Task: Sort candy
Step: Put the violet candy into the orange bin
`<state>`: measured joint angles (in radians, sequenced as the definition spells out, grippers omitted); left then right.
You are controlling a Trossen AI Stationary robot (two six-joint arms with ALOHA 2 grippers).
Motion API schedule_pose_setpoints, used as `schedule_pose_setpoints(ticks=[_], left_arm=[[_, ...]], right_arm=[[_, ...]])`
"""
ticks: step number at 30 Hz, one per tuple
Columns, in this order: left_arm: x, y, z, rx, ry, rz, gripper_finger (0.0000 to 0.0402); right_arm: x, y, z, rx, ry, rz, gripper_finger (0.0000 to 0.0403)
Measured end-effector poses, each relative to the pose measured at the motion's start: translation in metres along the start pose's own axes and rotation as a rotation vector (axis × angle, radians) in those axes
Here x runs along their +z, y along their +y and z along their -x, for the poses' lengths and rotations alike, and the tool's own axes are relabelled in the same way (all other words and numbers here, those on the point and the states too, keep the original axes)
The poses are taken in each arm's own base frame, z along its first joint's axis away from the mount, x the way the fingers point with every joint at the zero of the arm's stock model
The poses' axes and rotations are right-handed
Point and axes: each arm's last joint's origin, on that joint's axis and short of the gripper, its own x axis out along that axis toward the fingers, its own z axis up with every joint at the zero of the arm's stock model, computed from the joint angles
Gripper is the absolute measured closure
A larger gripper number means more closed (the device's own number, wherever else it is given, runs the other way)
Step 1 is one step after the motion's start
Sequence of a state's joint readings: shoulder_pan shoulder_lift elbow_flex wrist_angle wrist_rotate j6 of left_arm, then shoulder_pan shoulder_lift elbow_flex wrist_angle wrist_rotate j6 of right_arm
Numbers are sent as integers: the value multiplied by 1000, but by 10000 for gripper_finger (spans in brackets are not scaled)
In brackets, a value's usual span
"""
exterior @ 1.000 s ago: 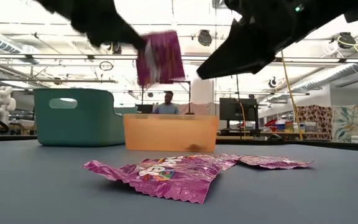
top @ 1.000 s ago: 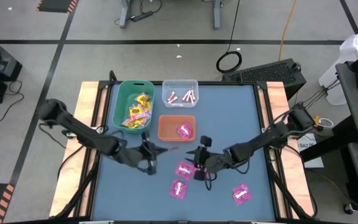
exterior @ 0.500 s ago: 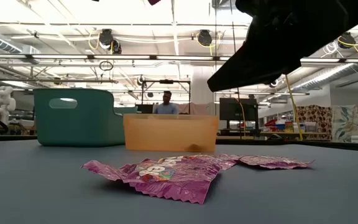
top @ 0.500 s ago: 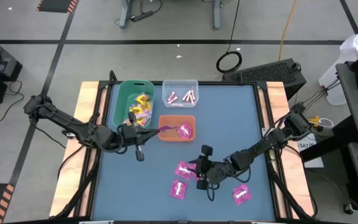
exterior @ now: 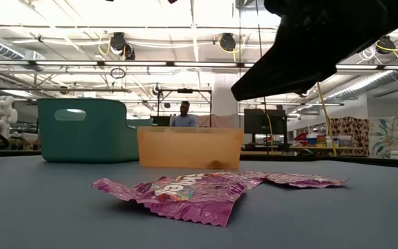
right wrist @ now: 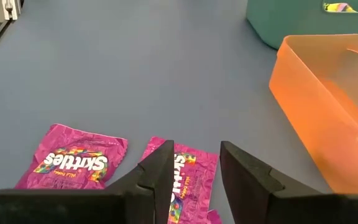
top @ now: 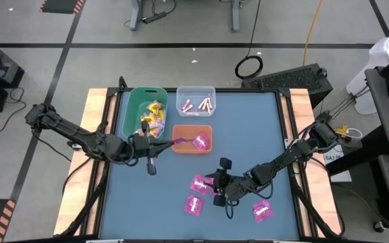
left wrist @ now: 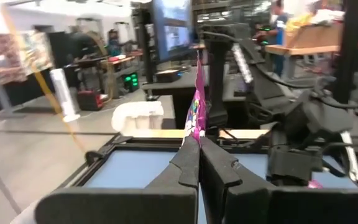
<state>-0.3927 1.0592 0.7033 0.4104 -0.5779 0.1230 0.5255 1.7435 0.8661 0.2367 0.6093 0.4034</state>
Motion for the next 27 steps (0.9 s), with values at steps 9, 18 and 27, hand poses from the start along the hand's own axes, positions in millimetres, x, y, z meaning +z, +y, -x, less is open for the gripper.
schedule_pose_setpoints(ticks=[9, 18, 27], left_arm=[[0, -6, 2, -114, -25, -255, 400], [-8, -15, 7, -186, 13, -709, 400], [-15, -21, 13, -248, 58, -764, 400]], right_arm=[[0, 0, 0, 0, -1, 9, 282], [1, 0, 0, 7, -3, 20, 282], [1, 1, 0, 10, -8, 18, 282]])
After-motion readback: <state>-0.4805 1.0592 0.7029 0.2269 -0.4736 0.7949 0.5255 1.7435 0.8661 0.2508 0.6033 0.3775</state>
